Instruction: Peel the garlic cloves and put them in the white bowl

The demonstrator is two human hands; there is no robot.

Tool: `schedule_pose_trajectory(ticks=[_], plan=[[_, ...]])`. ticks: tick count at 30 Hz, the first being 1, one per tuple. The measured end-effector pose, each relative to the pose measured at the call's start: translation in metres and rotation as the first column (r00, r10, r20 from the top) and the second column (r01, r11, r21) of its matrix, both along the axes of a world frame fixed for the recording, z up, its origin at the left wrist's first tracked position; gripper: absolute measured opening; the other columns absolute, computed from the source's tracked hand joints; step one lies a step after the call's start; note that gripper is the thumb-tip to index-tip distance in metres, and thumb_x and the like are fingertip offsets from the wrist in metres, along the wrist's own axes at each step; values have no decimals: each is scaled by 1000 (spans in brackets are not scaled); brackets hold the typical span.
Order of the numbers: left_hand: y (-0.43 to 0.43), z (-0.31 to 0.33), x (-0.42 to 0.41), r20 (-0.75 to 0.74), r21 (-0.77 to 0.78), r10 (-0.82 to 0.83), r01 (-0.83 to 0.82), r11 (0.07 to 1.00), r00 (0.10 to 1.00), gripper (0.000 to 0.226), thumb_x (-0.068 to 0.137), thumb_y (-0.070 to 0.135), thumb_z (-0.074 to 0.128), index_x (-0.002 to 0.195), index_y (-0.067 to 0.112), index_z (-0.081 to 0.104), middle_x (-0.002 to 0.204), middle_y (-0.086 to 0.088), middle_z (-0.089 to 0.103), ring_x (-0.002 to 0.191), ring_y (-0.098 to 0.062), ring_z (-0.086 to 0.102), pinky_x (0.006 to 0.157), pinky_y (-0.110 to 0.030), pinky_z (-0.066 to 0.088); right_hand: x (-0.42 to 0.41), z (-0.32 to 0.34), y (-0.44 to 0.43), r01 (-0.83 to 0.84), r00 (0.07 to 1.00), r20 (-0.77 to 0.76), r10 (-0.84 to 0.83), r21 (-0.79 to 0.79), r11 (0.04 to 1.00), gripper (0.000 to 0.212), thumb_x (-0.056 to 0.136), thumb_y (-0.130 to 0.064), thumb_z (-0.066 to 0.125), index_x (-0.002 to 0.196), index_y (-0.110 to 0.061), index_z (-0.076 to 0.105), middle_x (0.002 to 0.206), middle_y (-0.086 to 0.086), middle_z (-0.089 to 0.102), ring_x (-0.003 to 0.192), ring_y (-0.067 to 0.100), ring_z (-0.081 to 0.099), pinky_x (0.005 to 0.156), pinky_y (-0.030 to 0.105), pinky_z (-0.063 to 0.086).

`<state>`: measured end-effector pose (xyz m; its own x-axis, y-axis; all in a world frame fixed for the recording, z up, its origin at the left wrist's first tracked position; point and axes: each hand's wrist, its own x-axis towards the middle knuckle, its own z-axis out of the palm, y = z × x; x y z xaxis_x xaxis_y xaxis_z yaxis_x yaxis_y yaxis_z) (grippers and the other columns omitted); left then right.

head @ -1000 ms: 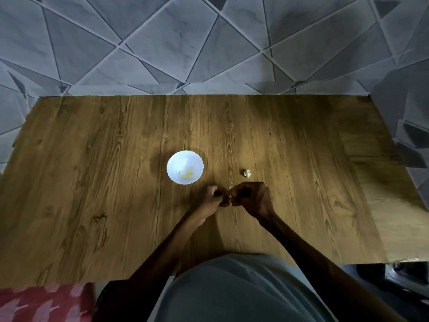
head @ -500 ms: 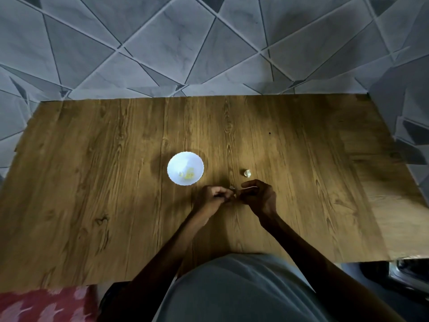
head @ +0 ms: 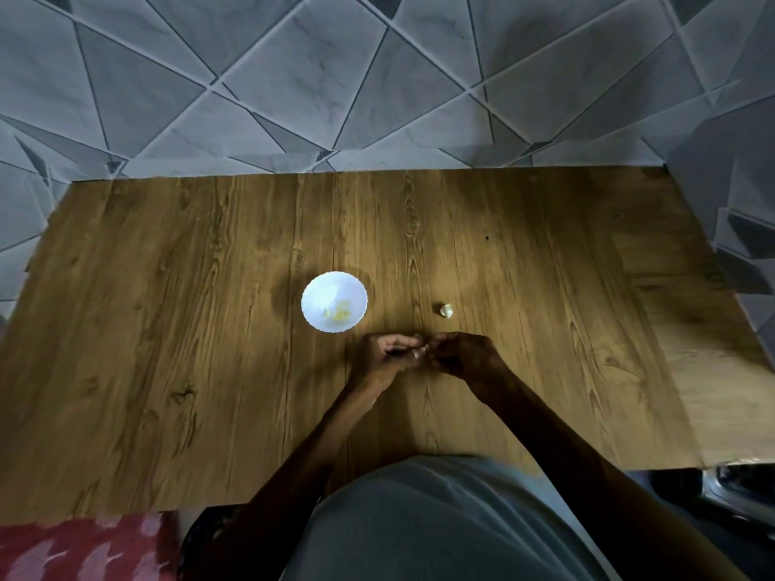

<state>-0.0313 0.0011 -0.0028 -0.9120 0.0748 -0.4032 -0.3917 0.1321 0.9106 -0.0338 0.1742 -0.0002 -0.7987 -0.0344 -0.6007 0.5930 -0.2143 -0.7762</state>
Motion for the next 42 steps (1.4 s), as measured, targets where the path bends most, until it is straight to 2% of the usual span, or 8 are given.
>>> schedule_pose_trajectory(ticks=[5,7,9,11,16,21,33,42], plan=[[-3,-2,0,36,59,-30,28,998,999,16,85,-1,69,99,8,72,97,-14,73,89,-24,71,82,-31,58,-2,-1,5,-54,998,43,54,-4,999,19,90,3,62,108,5,67,96,17,72,88,25,71,73,30,57],[-3,-3,0,23,12,-38,37,999,999,16,84,3,72,96,13,73,95,-11,74,90,-23,71,84,-33,58,0,-2,3,-127,980,-110,168,309,943,14,88,1,66,101,-2,72,94,10,74,88,22,73,71,25,58],[-1,-4,-1,13,-49,-58,58,997,998,15,82,7,75,95,15,74,90,-5,74,86,-16,71,81,-31,58,-1,-4,1,-147,892,-227,391,672,726,14,87,-2,69,95,-12,75,89,-3,74,78,7,70,67,17,56],[2,-4,-2,30,-65,-43,45,997,999,15,82,0,73,98,2,71,82,-3,70,73,-2,68,68,-20,56,-2,-1,-1,-131,830,-253,496,777,616,13,88,-6,69,94,-15,76,84,-11,71,69,-3,65,62,13,53],[10,-4,-6,59,-56,-9,13,998,998,22,81,-15,66,104,-15,65,94,-18,68,60,6,64,57,-12,52,-3,7,-2,-161,747,-269,608,813,559,6,85,-13,74,88,-18,77,69,-23,62,59,-7,63,56,10,49],[6,1,-4,65,26,-45,43,999,997,25,80,-16,66,105,-12,65,94,-17,68,77,-12,67,69,-21,58,-6,3,-1,-212,798,-195,570,794,569,4,84,-7,74,86,-10,76,75,0,73,63,14,70,63,36,60],[-11,9,1,234,341,-112,27,940,966,21,83,-11,64,98,3,71,96,-17,74,91,-25,72,77,-25,57,4,15,3,-309,872,-155,464,561,768,18,88,11,58,86,0,72,82,12,71,70,13,67,63,22,57],[1,18,4,-67,-41,-131,128,991,989,25,78,-6,73,101,0,70,92,-10,73,83,-10,69,73,-21,57,10,21,-9,-214,953,-71,295,536,817,21,89,3,62,76,-9,72,71,7,71,62,15,67,56,25,58]])
